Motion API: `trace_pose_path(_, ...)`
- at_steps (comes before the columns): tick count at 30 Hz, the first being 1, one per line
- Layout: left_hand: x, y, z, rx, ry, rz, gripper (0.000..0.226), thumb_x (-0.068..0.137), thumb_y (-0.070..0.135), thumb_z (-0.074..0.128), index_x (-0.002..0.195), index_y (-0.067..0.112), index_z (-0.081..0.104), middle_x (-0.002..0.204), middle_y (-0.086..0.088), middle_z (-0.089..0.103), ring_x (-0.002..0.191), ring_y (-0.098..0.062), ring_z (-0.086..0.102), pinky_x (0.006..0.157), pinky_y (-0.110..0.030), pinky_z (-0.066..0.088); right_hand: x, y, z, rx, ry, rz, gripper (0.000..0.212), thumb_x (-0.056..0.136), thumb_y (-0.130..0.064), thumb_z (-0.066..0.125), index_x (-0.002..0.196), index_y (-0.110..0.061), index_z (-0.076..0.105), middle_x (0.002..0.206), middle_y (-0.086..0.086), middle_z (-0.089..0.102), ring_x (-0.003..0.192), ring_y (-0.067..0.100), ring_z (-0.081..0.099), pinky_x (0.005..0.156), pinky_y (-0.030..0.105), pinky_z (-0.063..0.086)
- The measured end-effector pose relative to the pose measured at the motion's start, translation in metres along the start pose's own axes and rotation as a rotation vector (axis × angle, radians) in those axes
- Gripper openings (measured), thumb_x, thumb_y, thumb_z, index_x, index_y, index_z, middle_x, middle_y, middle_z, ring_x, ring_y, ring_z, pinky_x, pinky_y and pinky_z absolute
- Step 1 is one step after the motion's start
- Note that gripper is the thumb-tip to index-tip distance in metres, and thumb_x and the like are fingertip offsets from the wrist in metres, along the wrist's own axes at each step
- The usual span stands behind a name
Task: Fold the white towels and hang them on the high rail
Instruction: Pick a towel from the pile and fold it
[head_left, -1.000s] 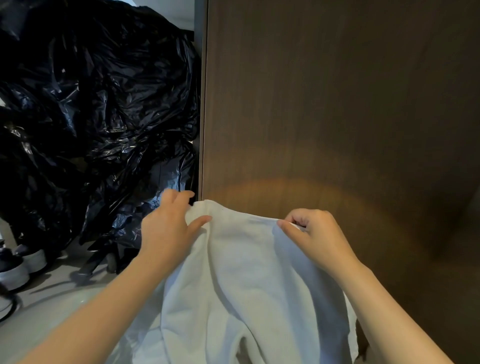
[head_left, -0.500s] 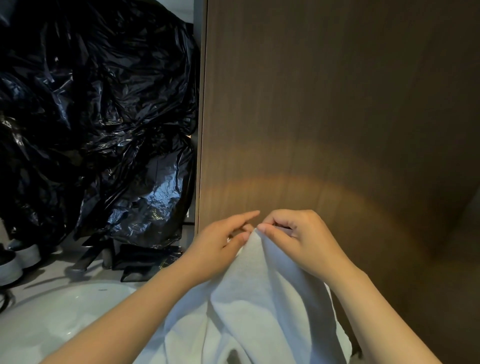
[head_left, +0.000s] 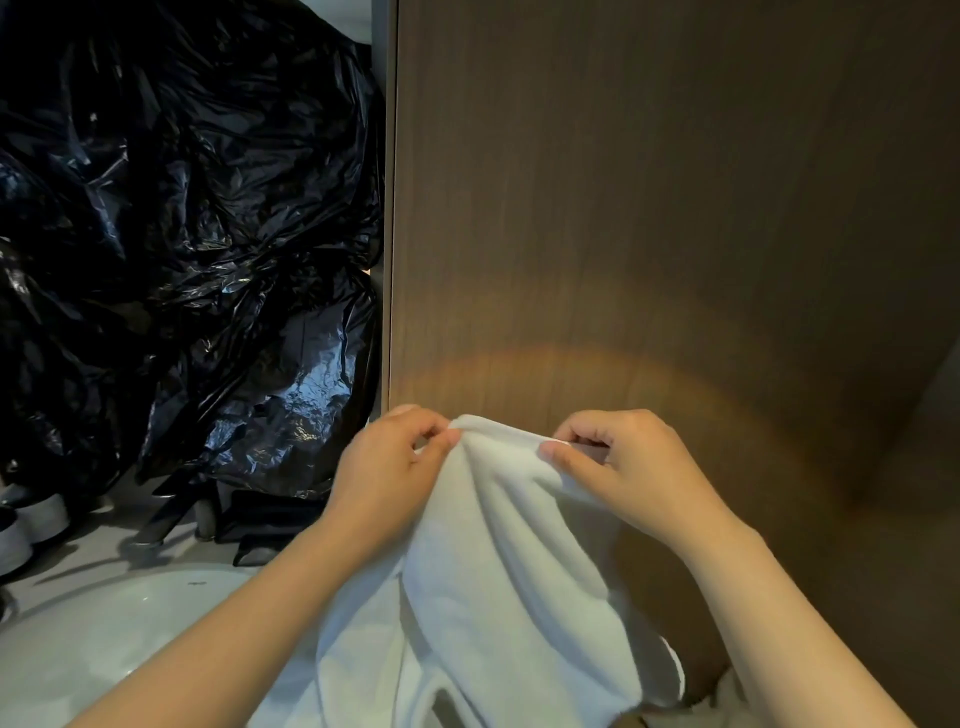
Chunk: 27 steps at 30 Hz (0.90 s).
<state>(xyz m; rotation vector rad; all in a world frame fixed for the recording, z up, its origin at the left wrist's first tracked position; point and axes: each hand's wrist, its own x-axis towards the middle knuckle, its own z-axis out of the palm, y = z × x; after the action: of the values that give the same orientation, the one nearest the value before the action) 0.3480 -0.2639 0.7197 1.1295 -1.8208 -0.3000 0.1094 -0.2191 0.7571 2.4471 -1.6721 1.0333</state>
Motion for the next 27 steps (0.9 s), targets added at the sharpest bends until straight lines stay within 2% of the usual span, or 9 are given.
trace_pose_path(6, 0.012, -0.024, -0.014, 0.139, 0.077, -0.122, 0.018, 0.096, 0.033, 0.054, 0.085, 0.026, 0.066, 0.088, 0.012, 0.060, 0.079, -0.008, 0.056, 0.063, -0.028, 0.043, -0.012, 0.022, -0.014, -0.097, -0.004, 0.121, 0.021, 0.086, -0.054, 0.062, 0.073, -0.038, 0.066, 0.071, -0.024, 0.062, 0.078, -0.002, 0.061, 0.066, 0.025, 0.056)
trace_pose_path(11, 0.009, -0.024, -0.016, 0.231, 0.032, -0.120, 0.015, 0.094, 0.036, 0.056, 0.084, 0.030, 0.065, 0.089, 0.013, 0.059, 0.078, -0.005, 0.056, 0.059, -0.021, 0.037, -0.010, 0.019, -0.014, 0.118, 0.184, 0.120, 0.013, 0.089, -0.040, 0.067, 0.077, -0.033, 0.068, 0.078, -0.019, 0.065, 0.081, 0.002, 0.062, 0.063, 0.019, 0.052)
trace_pose_path(15, 0.006, -0.006, -0.019, 0.166, 0.039, -0.021, 0.007, 0.087, 0.042, 0.064, 0.091, 0.036, 0.064, 0.088, 0.017, 0.060, 0.079, 0.008, 0.053, 0.059, -0.018, 0.038, 0.002, 0.004, -0.023, 0.155, 0.337, 0.091, 0.014, 0.090, -0.031, 0.068, 0.078, -0.033, 0.062, 0.078, -0.020, 0.062, 0.087, -0.002, 0.060, 0.066, 0.006, 0.047)
trace_pose_path(17, 0.004, 0.006, -0.019, 0.144, 0.007, 0.051, 0.020, 0.085, 0.047, 0.065, 0.102, 0.036, 0.066, 0.093, 0.021, 0.060, 0.079, 0.014, 0.050, 0.061, -0.015, 0.036, 0.008, -0.005, -0.027, 0.172, 0.331, 0.089, 0.015, 0.090, -0.031, 0.068, 0.078, -0.035, 0.060, 0.077, -0.021, 0.061, 0.088, -0.004, 0.059, 0.065, 0.002, 0.044)
trace_pose_path(20, 0.002, 0.025, -0.016, 0.065, -0.065, 0.107, 0.042, 0.082, 0.053, 0.064, 0.122, 0.039, 0.062, 0.117, 0.027, 0.057, 0.085, 0.021, 0.048, 0.071, -0.008, 0.036, 0.015, -0.019, -0.032, 0.198, 0.309, 0.047, 0.014, 0.091, -0.031, 0.067, 0.079, -0.035, 0.061, 0.078, -0.022, 0.061, 0.089, -0.004, 0.059, 0.066, 0.002, 0.044)
trace_pose_path(24, 0.008, 0.051, -0.013, -0.203, -0.147, 0.117, 0.056, 0.084, 0.044, 0.068, 0.137, 0.039, 0.050, 0.136, 0.025, 0.051, 0.102, 0.002, 0.053, 0.071, -0.009, 0.041, 0.021, -0.040, -0.038, 0.269, 0.296, -0.047, 0.010, 0.091, -0.027, 0.068, 0.081, -0.030, 0.065, 0.082, -0.020, 0.063, 0.091, 0.000, 0.060, 0.068, 0.005, 0.046)
trace_pose_path(25, 0.010, 0.058, -0.014, -0.290, -0.196, 0.119, 0.055, 0.085, 0.039, 0.069, 0.137, 0.035, 0.052, 0.135, 0.021, 0.055, 0.108, -0.002, 0.040, 0.069, -0.013, 0.044, 0.023, -0.044, -0.040, 0.273, 0.295, -0.068, 0.009, 0.091, -0.027, 0.068, 0.082, -0.028, 0.066, 0.083, -0.020, 0.063, 0.090, 0.001, 0.061, 0.069, 0.006, 0.046)
trace_pose_path(26, 0.011, 0.062, -0.015, -0.377, -0.264, 0.121, 0.051, 0.085, 0.033, 0.070, 0.134, 0.031, 0.056, 0.129, 0.018, 0.061, 0.105, -0.006, 0.031, 0.069, -0.017, 0.049, 0.024, -0.047, -0.040, 0.276, 0.298, -0.077, 0.009, 0.091, -0.026, 0.068, 0.082, -0.027, 0.066, 0.082, -0.020, 0.063, 0.090, 0.002, 0.061, 0.069, 0.006, 0.047)
trace_pose_path(27, 0.013, 0.064, -0.015, -0.449, -0.324, 0.127, 0.041, 0.086, 0.027, 0.071, 0.126, 0.026, 0.063, 0.117, 0.015, 0.068, 0.073, 0.008, 0.033, 0.068, -0.021, 0.052, 0.026, -0.050, -0.040, 0.280, 0.302, -0.079, 0.009, 0.090, -0.026, 0.068, 0.082, -0.026, 0.066, 0.081, -0.019, 0.063, 0.089, 0.002, 0.061, 0.068, 0.007, 0.047)
